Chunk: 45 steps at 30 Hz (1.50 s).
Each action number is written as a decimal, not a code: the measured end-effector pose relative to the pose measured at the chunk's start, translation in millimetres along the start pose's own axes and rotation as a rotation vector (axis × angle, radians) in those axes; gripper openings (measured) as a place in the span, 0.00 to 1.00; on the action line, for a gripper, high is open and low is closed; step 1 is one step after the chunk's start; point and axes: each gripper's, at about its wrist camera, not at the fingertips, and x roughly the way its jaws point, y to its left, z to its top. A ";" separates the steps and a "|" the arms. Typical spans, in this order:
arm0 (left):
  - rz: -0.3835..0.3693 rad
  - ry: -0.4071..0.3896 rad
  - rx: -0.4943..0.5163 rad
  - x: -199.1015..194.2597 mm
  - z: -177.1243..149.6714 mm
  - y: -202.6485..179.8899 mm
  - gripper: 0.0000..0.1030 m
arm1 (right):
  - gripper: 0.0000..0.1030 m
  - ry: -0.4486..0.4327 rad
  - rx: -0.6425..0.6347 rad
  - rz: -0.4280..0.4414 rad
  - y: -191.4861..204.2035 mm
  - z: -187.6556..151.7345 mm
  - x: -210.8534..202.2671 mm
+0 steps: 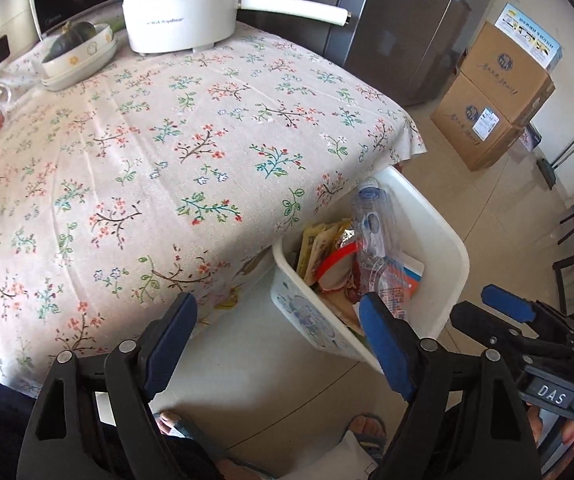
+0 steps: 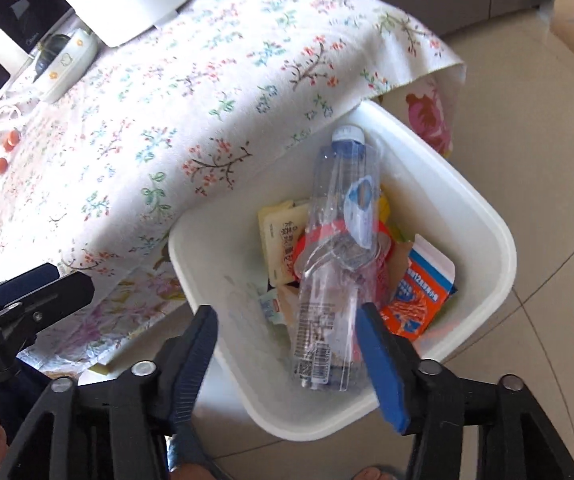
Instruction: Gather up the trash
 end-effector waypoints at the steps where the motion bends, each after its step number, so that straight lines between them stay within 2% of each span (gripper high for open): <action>1: 0.017 -0.015 0.011 -5.0 -4.7 0.9 0.85 | 0.73 -0.034 -0.002 -0.004 6.3 -7.8 -7.7; 3: 0.055 -0.046 0.035 -13.7 -13.2 1.5 0.86 | 0.78 -0.097 0.000 -0.029 14.1 -25.6 -20.4; 5: 0.099 -0.078 0.045 -21.7 -19.9 2.8 0.86 | 0.79 -0.149 0.007 -0.064 22.9 -44.9 -29.6; 7: 0.128 -0.117 0.036 -33.0 -26.5 6.4 0.86 | 0.79 -0.173 -0.005 -0.060 29.7 -55.0 -34.4; 14: 0.186 -0.195 -0.013 -61.4 -39.9 14.4 0.87 | 0.87 -0.243 -0.053 -0.055 51.5 -59.9 -53.5; 19: 0.189 -0.191 -0.041 -67.5 -45.8 17.9 0.87 | 0.89 -0.239 -0.072 -0.063 60.9 -63.9 -55.1; 29: 0.190 -0.220 -0.017 -83.5 -49.8 9.1 0.87 | 0.92 -0.239 -0.063 -0.082 64.2 -67.2 -61.5; 45: 0.185 -0.204 -0.009 -78.7 -49.7 6.8 0.87 | 0.93 -0.223 -0.064 -0.111 64.2 -67.2 -57.8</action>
